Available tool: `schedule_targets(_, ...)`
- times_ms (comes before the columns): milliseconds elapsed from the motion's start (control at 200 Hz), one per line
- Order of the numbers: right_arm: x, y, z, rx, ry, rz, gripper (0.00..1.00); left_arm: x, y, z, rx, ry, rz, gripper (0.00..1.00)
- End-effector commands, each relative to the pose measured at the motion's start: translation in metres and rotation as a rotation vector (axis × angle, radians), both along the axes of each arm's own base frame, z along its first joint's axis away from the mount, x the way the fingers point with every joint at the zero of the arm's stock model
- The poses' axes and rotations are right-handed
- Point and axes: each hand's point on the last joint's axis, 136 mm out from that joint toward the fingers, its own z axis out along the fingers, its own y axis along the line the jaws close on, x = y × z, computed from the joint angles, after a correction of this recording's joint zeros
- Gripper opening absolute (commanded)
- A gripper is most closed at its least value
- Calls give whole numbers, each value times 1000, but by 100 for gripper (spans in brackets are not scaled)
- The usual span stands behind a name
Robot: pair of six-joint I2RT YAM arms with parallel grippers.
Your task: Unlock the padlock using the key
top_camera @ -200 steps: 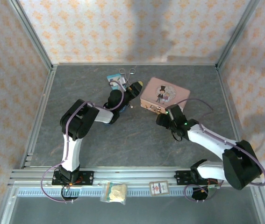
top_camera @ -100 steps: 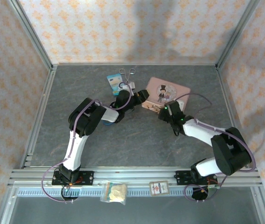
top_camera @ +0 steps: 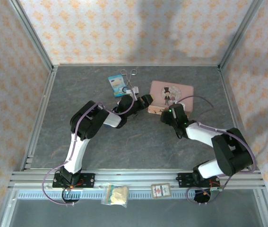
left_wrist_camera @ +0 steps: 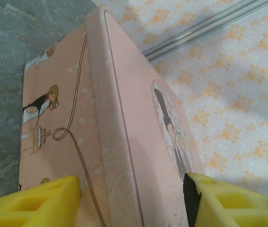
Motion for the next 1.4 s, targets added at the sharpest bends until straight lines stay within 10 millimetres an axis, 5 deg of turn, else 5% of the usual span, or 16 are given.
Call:
schedule_targets(0, -4, -5, -4, 8, -3, -35, 78, 13, -2, 25, 1, -61, -11, 57)
schedule_targets(345, 12, -4, -11, 37, -30, -118, 74, 15, -2, 14, -1, -37, 0, 56)
schedule_targets(756, 30, -13, 7, 26, -238, -172, 66, 13, -1, 12, -24, -27, -1, 54)
schedule_targets(966, 37, -7, -5, 25, -216, -168, 63, 10, -1, 14, -48, -26, -4, 53)
schedule_targets(1166, 41, -8, -14, -3, -187, -183, 42, 10, 0, 15, -52, -27, -1, 53)
schedule_targets(1396, 49, 2, 18, -32, -240, -85, 25, 7, 1, 16, -59, -30, -5, 53)
